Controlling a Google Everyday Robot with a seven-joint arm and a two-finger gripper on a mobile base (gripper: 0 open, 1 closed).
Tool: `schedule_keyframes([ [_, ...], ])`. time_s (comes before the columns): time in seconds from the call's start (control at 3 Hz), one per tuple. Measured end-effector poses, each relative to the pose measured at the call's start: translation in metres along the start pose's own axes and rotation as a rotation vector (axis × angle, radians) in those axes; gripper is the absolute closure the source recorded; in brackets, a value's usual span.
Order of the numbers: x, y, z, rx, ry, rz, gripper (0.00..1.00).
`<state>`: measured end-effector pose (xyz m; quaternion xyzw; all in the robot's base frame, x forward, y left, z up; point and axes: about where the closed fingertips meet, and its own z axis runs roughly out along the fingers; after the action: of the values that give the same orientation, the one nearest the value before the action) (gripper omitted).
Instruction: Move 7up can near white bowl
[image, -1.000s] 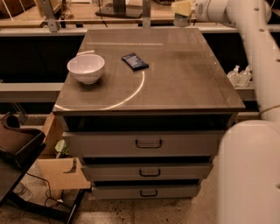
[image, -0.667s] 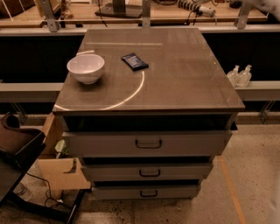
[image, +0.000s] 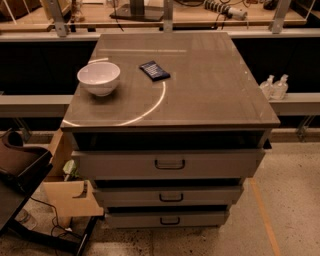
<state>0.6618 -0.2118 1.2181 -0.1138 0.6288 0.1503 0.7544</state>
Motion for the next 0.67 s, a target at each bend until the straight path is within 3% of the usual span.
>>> schedule_keyframes([
  [0.33, 0.075, 0.042, -0.004, -0.048, 0.159, -0.041, 1.00],
  [0.67, 0.178, 0.084, 0.006, -0.152, 0.357, -0.066, 1.00],
])
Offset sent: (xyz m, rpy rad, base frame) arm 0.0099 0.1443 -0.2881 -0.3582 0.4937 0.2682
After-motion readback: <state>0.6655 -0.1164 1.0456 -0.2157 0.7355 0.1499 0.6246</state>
